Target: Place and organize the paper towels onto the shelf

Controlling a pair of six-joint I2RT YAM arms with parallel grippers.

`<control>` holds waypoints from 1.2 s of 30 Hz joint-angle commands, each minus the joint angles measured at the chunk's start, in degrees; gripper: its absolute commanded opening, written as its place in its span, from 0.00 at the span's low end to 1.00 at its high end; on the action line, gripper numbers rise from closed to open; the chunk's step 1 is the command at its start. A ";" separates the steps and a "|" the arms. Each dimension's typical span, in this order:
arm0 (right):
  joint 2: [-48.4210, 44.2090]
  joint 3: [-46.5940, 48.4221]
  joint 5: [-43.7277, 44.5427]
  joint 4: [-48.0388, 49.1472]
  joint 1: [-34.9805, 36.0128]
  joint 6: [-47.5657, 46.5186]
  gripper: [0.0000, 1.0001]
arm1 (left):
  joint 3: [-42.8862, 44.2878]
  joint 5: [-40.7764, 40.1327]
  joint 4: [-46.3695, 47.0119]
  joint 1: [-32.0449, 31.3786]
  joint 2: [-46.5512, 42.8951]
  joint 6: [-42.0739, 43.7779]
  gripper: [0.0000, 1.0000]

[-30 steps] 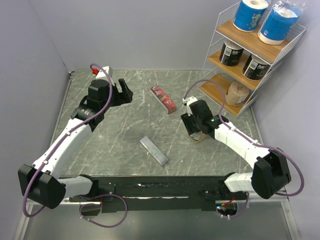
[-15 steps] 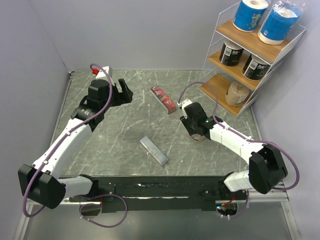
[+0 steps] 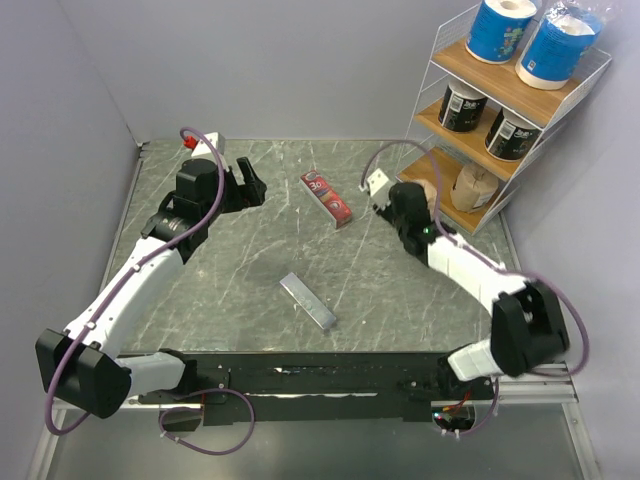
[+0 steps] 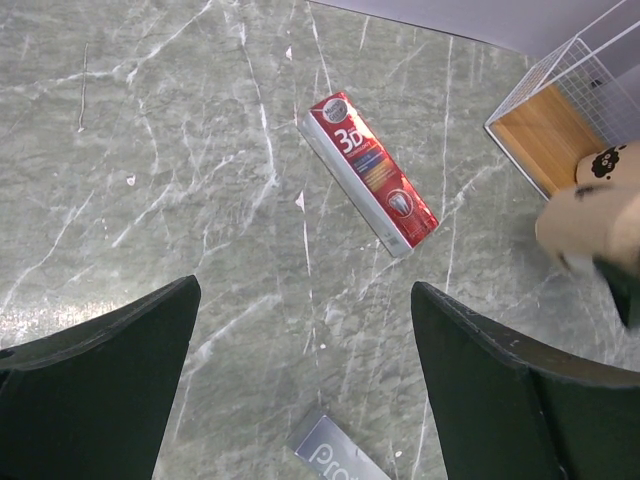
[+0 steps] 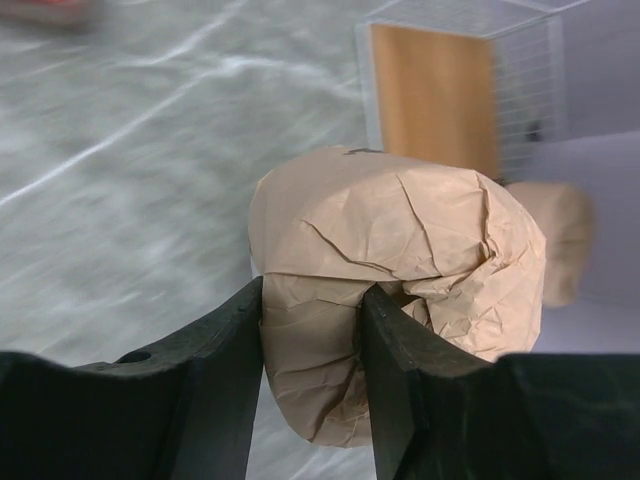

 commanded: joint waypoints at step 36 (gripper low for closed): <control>39.80 32.58 -4.83 22.97 -16.95 -27.92 0.48 | -0.17 -2.08 2.82 0.09 -6.17 2.46 0.94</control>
